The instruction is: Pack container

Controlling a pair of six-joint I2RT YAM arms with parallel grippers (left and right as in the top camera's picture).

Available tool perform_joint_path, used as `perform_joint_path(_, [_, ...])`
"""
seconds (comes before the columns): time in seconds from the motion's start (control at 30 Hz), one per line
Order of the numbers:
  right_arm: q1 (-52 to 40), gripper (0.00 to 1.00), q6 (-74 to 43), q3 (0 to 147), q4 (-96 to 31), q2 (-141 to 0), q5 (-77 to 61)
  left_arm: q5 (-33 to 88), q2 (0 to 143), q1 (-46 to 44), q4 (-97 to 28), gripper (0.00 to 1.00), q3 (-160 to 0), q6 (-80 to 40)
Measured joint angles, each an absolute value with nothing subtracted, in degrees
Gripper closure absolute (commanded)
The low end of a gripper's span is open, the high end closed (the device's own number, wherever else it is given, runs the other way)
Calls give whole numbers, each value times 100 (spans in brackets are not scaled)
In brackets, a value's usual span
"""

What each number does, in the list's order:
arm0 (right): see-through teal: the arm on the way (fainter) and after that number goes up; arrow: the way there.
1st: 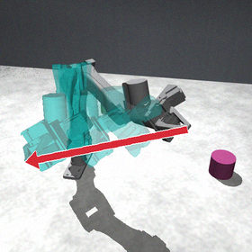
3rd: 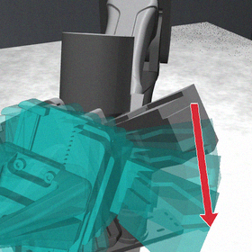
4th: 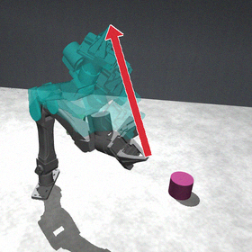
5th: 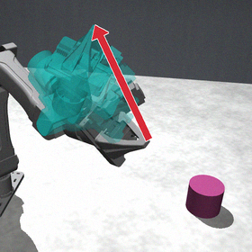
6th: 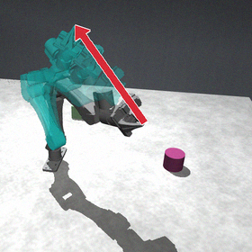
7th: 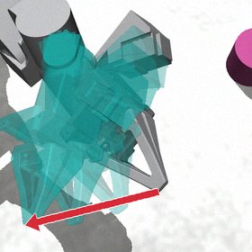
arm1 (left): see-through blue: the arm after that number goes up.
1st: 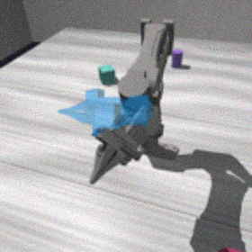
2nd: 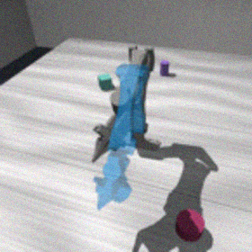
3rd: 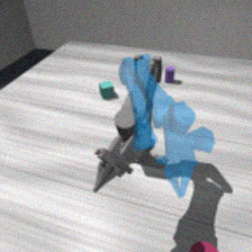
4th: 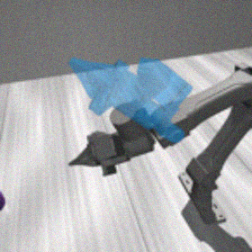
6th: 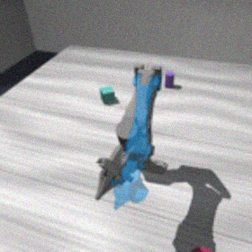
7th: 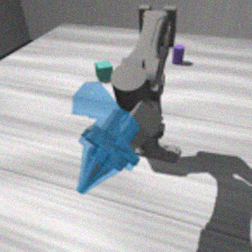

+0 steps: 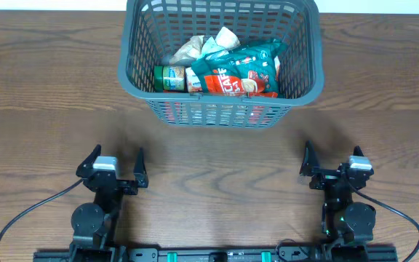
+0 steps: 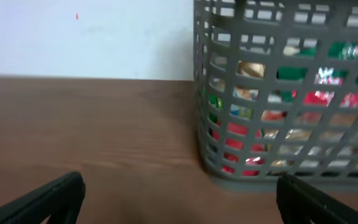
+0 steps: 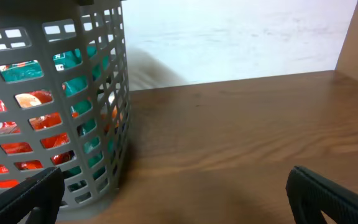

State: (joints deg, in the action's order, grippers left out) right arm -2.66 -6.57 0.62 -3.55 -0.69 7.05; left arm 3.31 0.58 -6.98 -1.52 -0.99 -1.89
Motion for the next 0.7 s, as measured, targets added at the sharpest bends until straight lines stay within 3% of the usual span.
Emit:
perform_joint_path(0.23, [-266, 1, -657, 62, -355, -69, 705, 322, 58, -698, -152, 1, -99, -926])
perform_joint_path(0.7, [-266, 1, -657, 62, -355, -69, 705, 322, 58, -698, -152, 1, -99, -1079])
